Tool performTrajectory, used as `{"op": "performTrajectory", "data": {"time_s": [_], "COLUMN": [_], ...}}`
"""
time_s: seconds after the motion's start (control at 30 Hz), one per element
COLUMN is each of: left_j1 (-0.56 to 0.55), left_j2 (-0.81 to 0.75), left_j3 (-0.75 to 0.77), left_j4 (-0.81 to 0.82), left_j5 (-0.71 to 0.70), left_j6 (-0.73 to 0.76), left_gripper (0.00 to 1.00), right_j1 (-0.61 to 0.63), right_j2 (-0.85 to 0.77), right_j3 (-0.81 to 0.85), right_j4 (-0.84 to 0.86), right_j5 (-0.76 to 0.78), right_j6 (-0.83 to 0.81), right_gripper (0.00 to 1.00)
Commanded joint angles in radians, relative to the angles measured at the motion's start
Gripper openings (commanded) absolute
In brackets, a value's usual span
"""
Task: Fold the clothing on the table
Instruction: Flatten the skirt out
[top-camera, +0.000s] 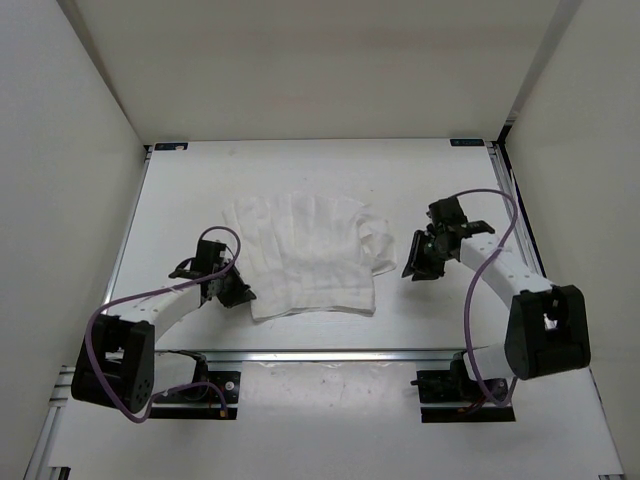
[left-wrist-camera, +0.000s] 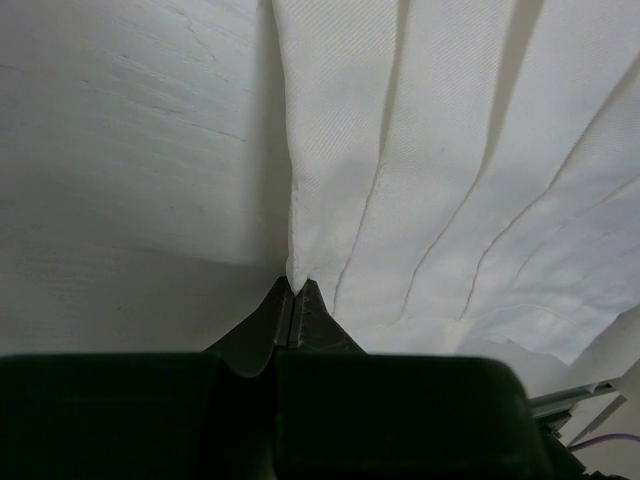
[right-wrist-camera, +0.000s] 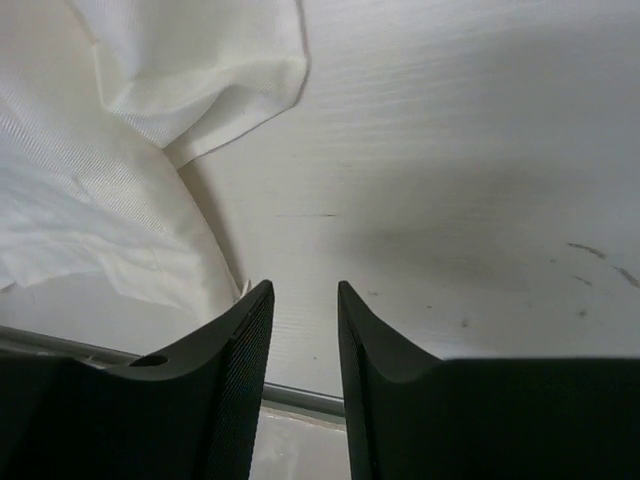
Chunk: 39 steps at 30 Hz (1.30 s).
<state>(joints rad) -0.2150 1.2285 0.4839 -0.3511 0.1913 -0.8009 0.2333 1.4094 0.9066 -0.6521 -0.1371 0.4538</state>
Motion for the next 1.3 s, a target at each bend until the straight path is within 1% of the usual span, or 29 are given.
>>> {"op": "performTrajectory", "data": {"time_s": [0.0, 0.03, 0.1, 0.13, 0.23, 0.3, 0.43, 0.63, 0.73, 0.87, 0.9, 0.93, 0.97, 1.0, 1.03, 1.07, 1.1, 1.13, 1.2, 1.23, 1.27], "left_j1": [-0.017, -0.020, -0.024, -0.029, -0.038, -0.043, -0.053, -0.057, -0.049, -0.034, -0.027, -0.023, -0.020, -0.017, -0.005, 0.000, 0.034, 0.061, 0.119, 0.156, 0.170], "left_j2": [-0.015, -0.014, -0.011, 0.002, 0.006, 0.022, 0.038, 0.036, 0.034, 0.026, 0.029, 0.028, 0.025, 0.022, 0.025, 0.031, 0.031, 0.046, 0.078, 0.106, 0.149], "left_j3": [0.002, 0.004, 0.002, 0.005, 0.008, 0.015, 0.024, 0.021, 0.018, 0.015, 0.010, 0.009, 0.010, 0.022, 0.033, 0.068, 0.096, 0.152, 0.249, 0.324, 0.413], "left_j4": [-0.003, -0.005, -0.002, -0.011, -0.009, -0.009, -0.025, -0.022, -0.028, -0.032, -0.022, -0.020, -0.011, -0.009, -0.015, -0.034, -0.060, -0.086, -0.083, -0.066, -0.051], "left_j5": [-0.041, -0.044, -0.039, -0.036, -0.046, -0.046, -0.049, -0.044, -0.052, -0.046, -0.030, -0.021, -0.013, -0.001, 0.006, 0.016, 0.046, 0.089, 0.170, 0.222, 0.255], "left_j6": [0.028, 0.028, 0.029, 0.034, 0.045, 0.042, 0.060, 0.059, 0.065, 0.072, 0.077, 0.081, 0.085, 0.107, 0.112, 0.141, 0.175, 0.204, 0.219, 0.218, 0.209], "left_gripper": [0.00, 0.00, 0.00, 0.00, 0.00, 0.00, 0.00, 0.00, 0.00, 0.00, 0.00, 0.00, 0.00, 0.00, 0.00, 0.00, 0.00, 0.00, 0.00, 0.00, 0.00], "right_j1": [0.021, 0.026, 0.020, 0.030, 0.063, 0.055, 0.057, 0.074, 0.089, 0.121, 0.113, 0.104, 0.089, 0.069, 0.049, 0.019, -0.011, -0.043, -0.067, -0.081, -0.092], "right_j2": [-0.069, -0.088, -0.093, -0.086, -0.055, -0.034, 0.043, 0.109, 0.154, 0.201, 0.206, 0.201, 0.191, 0.156, 0.111, 0.090, 0.047, 0.014, -0.001, 0.020, 0.042], "right_j3": [-0.096, -0.119, -0.219, -0.250, -0.294, -0.340, -0.360, -0.361, -0.347, -0.341, -0.342, -0.334, -0.333, -0.312, -0.302, -0.267, -0.244, -0.174, -0.045, 0.062, 0.187], "right_j4": [0.047, 0.075, 0.194, 0.233, 0.345, 0.463, 0.609, 0.690, 0.672, 0.609, 0.602, 0.573, 0.540, 0.517, 0.484, 0.444, 0.410, 0.361, 0.287, 0.241, 0.195], "right_j5": [-0.097, -0.139, -0.296, -0.336, -0.393, -0.481, -0.516, -0.535, -0.523, -0.510, -0.507, -0.486, -0.469, -0.460, -0.431, -0.418, -0.409, -0.386, -0.345, -0.331, -0.319], "right_j6": [0.017, 0.028, 0.084, 0.106, 0.132, 0.173, 0.213, 0.244, 0.238, 0.201, 0.191, 0.180, 0.166, 0.152, 0.149, 0.128, 0.129, 0.102, 0.051, 0.014, -0.019], "right_gripper": [0.38, 0.37, 0.37, 0.37, 0.37, 0.37, 0.37, 0.37, 0.36, 0.30, 0.23, 0.11, 0.07, 0.01, 0.00, 0.00, 0.00, 0.00, 0.00, 0.00, 0.00]}}
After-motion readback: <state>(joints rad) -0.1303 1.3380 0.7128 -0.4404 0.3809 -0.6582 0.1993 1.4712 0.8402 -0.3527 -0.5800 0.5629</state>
